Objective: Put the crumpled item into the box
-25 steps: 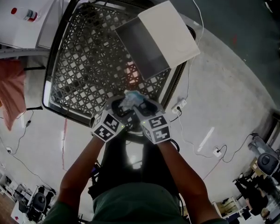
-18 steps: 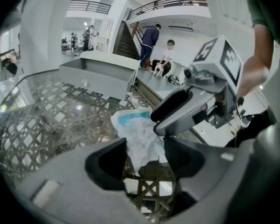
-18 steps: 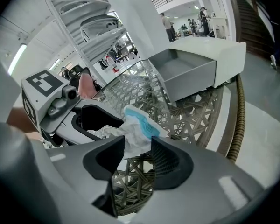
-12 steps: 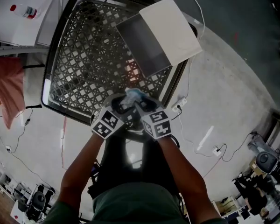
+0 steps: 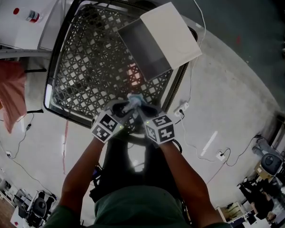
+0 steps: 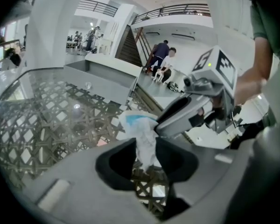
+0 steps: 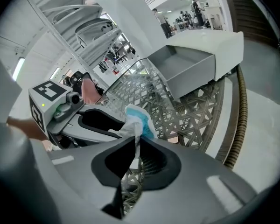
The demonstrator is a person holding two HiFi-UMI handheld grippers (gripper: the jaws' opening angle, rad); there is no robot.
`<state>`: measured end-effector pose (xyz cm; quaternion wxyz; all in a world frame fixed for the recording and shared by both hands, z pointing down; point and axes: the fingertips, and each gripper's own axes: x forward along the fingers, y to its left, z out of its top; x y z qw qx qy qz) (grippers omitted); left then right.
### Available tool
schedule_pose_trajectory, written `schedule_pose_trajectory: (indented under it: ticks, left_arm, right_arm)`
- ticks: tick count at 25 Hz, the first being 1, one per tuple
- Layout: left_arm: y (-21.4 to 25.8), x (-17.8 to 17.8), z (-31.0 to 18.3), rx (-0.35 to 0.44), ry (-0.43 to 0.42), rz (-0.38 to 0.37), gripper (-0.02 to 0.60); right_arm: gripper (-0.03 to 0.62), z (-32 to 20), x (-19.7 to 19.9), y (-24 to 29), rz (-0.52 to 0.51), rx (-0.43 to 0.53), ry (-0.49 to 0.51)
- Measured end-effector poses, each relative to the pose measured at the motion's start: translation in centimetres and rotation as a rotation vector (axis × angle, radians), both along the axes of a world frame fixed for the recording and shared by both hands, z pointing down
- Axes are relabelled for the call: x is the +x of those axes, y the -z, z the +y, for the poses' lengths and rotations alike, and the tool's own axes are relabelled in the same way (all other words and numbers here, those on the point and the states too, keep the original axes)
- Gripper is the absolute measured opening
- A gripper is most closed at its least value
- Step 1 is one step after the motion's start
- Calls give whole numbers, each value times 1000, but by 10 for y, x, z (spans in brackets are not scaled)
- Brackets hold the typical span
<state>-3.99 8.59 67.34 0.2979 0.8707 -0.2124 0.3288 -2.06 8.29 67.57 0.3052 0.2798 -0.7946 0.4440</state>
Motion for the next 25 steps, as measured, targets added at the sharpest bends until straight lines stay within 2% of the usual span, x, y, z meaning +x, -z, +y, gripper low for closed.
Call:
schedule_pose_trajectory:
  ticks: [7, 15, 25]
  left_arm:
    - [33, 8, -13, 52, -7, 22, 126]
    - [76, 27, -32, 125, -18, 45, 112]
    - [110, 54, -48, 170, -43, 58, 100]
  right_arm:
    - [32, -12, 9, 32, -24, 41, -36]
    - [32, -28, 32, 73, -75, 72, -124]
    - [31, -42, 59, 108, -94, 128, -162]
